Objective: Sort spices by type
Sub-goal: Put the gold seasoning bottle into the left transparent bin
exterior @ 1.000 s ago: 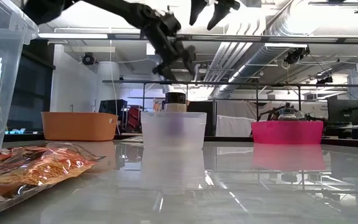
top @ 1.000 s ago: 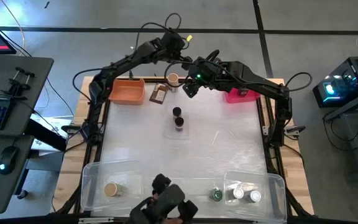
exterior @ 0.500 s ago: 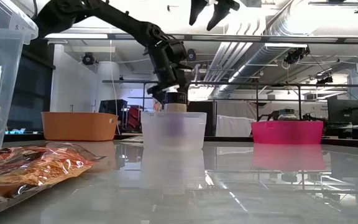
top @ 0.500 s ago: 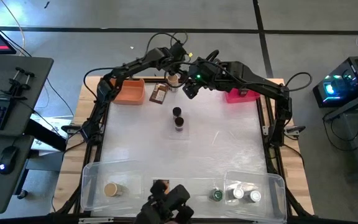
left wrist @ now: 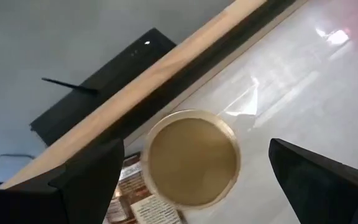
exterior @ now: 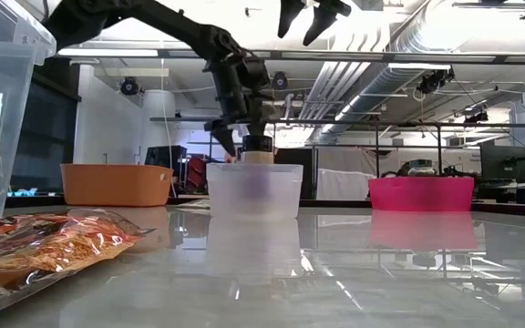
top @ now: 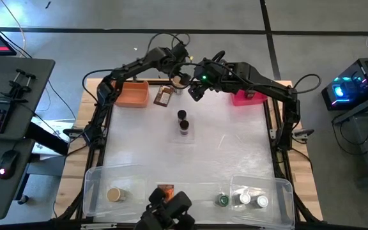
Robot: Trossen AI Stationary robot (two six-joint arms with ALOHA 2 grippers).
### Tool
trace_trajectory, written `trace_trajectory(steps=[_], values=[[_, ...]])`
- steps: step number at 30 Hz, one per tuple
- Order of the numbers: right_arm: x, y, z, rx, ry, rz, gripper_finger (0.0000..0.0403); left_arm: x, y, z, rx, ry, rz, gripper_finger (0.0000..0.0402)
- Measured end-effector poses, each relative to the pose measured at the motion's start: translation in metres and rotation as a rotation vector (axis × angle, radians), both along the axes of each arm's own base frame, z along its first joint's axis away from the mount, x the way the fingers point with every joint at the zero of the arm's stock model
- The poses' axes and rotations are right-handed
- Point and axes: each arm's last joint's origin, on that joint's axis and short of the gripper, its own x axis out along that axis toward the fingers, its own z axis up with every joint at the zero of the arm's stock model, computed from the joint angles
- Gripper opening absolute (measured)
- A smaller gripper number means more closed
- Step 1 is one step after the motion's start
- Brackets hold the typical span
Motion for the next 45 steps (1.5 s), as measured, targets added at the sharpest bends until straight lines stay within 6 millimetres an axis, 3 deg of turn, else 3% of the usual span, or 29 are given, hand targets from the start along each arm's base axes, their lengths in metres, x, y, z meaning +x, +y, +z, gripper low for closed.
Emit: trace_trajectory(steps=[4, 20, 27, 31, 39, 45], values=[[0.0, 0.0, 0.0, 0.002, -0.002, -0.001, 0.0346, 0.002, -0.002, 0.0, 0.009, -0.018, -0.007, 0.0388], [0.0, 0.0, 0.0, 0.019, -0.018, -0.009, 0.0346, 0.001, -0.004, -0.036, -0.039, 0.005, 0.002, 0.0388], [0.0, 0.0, 0.0, 0.021, -0.019, -0.01, 0.0346, 0.003, -0.002, -0.035, -0.012, -0.012, -0.005, 0.0384], [0.0, 0.0, 0.0, 0.021, -0.019, -0.011, 0.0346, 0.004, -0.001, -0.035, -0.001, -0.015, -0.009, 0.0354], [0.0, 0.0, 0.0, 0.021, -0.019, -0.011, 0.0346, 0.001, -0.003, -0.035, -0.008, 0.017, -0.007, 0.0248], [0.0, 0.0, 0.0, 0.021, -0.019, -0.01, 0.0346, 0.001, -0.003, -0.035, 0.013, 0.034, -0.072, 0.0244]])
